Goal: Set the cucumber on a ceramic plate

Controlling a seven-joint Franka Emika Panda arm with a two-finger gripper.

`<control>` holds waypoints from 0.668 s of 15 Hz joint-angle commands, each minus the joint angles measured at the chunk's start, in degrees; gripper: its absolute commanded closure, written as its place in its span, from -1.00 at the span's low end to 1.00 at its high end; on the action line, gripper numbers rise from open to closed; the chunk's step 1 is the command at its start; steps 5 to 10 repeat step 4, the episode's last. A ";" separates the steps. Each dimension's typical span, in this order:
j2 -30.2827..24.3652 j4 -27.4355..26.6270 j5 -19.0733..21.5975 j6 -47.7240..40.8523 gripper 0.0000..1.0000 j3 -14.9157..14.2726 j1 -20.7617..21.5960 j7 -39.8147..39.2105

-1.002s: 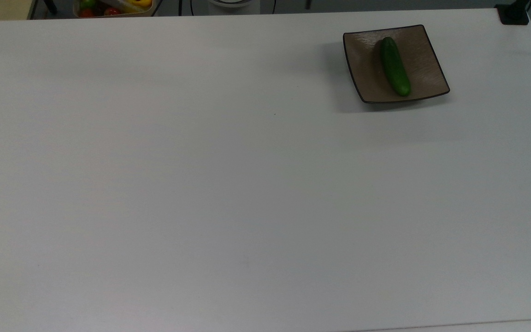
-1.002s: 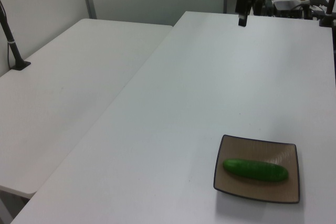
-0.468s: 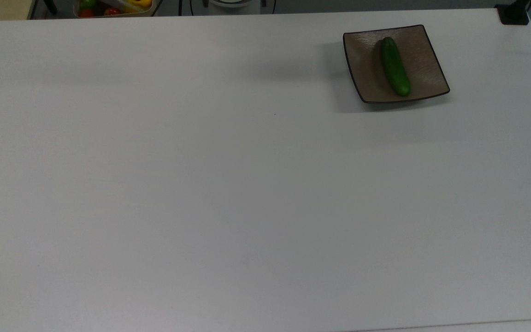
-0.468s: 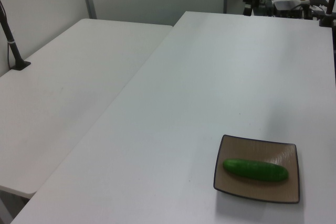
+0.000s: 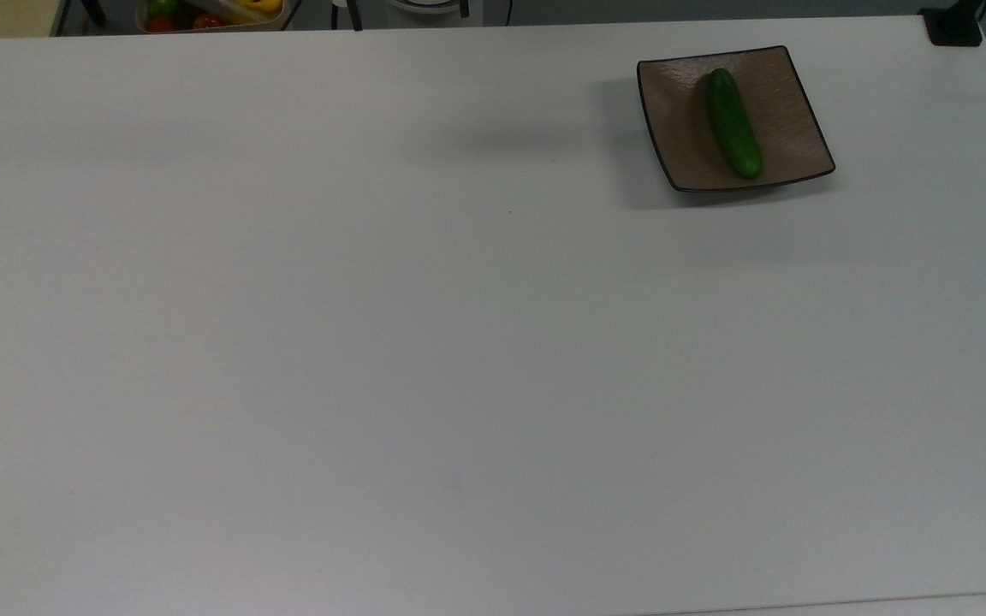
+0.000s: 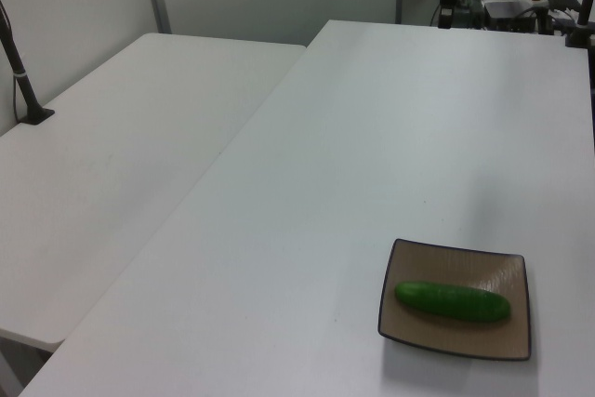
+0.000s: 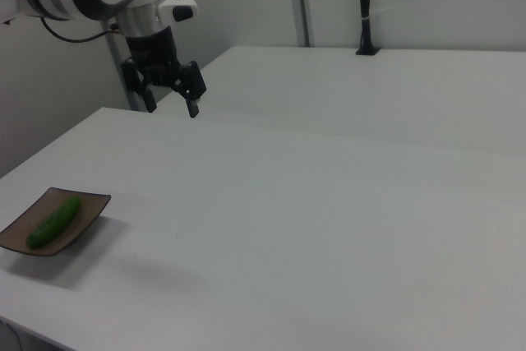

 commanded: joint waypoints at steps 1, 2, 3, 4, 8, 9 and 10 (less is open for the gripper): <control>-0.51 -1.42 1.08 3.07 -1.00 -0.26 0.14 -1.43; -0.51 -1.50 1.08 2.98 -1.00 -0.34 0.22 -1.17; -0.51 -1.50 0.90 2.98 -1.00 -0.35 0.23 -1.17; -0.51 -1.42 0.73 2.90 -1.00 -0.35 0.40 -1.00; -0.51 -1.42 0.73 2.90 -1.00 -0.35 0.40 -1.00; -0.51 -1.42 0.73 2.90 -1.00 -0.35 0.40 -1.00; -0.51 -1.42 0.73 2.90 -1.00 -0.35 0.40 -1.00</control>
